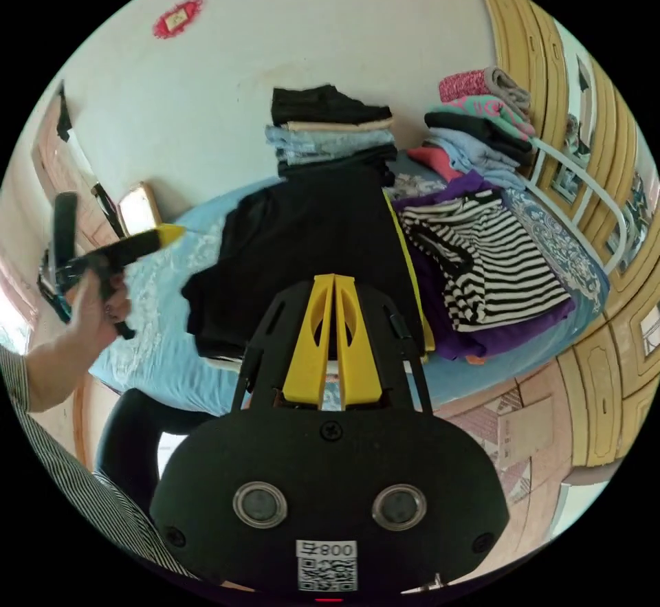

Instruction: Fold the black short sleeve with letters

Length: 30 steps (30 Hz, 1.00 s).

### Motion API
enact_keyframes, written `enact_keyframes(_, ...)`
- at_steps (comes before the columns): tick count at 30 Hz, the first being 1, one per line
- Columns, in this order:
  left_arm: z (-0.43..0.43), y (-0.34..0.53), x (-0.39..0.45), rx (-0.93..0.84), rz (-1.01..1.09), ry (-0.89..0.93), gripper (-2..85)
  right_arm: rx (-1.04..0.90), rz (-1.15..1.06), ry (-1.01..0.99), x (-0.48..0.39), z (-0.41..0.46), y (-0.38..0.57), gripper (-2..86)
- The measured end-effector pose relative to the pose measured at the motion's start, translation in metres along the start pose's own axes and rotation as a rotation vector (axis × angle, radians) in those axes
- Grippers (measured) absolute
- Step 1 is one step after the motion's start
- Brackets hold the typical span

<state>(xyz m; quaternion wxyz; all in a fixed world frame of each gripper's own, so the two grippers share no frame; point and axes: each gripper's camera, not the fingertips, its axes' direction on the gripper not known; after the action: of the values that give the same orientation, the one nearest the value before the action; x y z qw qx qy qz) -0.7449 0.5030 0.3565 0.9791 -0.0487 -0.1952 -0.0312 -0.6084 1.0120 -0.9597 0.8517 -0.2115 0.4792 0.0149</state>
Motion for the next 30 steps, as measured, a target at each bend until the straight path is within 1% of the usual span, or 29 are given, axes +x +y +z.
enact_keyframes(2,0.013,-0.012,-0.013,-0.030,-0.007,-0.043,0.1,0.047,-0.043,-0.093,-0.022,-0.010,-0.001,0.1)
enact_keyframes(4,0.028,-0.022,-0.025,-0.071,-0.020,-0.099,0.1,0.022,-0.120,-0.159,-0.049,-0.004,0.001,0.1)
enact_keyframes(5,0.037,-0.027,-0.034,-0.095,-0.033,-0.129,0.1,-0.025,-0.173,-0.170,-0.067,0.008,0.003,0.1)
enact_keyframes(6,0.048,-0.031,-0.043,-0.128,-0.037,-0.150,0.1,-0.096,-0.220,-0.157,-0.082,0.027,0.008,0.1)
enact_keyframes(8,0.062,-0.032,-0.058,-0.172,-0.071,-0.172,0.1,-0.182,-0.239,-0.104,-0.094,0.054,0.016,0.1)
enact_keyframes(10,0.078,-0.029,-0.073,-0.235,-0.101,-0.145,0.1,-0.163,-0.269,-0.093,-0.099,0.061,0.021,0.1)
enact_keyframes(17,0.076,-0.024,-0.101,-0.179,-0.121,-0.025,0.1,-0.133,-0.271,-0.093,-0.094,0.071,0.016,0.1)
enact_keyframes(22,0.068,-0.027,-0.118,-0.159,-0.187,0.067,0.1,-0.114,-0.299,-0.048,-0.091,0.081,0.013,0.2)
enact_keyframes(24,0.052,-0.031,-0.122,-0.129,-0.236,0.099,0.1,-0.112,-0.310,-0.042,-0.086,0.085,0.010,0.2)
enact_keyframes(26,0.033,-0.036,-0.113,-0.044,-0.209,0.094,0.1,-0.106,-0.317,-0.042,-0.080,0.088,0.007,0.2)
enact_keyframes(27,0.027,-0.040,-0.105,-0.026,-0.169,0.062,0.1,-0.102,-0.320,-0.044,-0.076,0.091,0.005,0.2)
enact_keyframes(28,0.027,-0.043,-0.100,-0.032,-0.147,0.041,0.1,-0.101,-0.320,-0.046,-0.073,0.092,0.004,0.2)
enact_keyframes(29,0.033,-0.048,-0.093,-0.075,-0.101,0.001,0.1,-0.099,-0.317,-0.048,-0.069,0.095,0.001,0.2)
enact_keyframes(30,0.046,-0.052,-0.088,-0.161,-0.067,-0.030,0.1,-0.099,-0.312,-0.050,-0.063,0.097,-0.002,0.2)
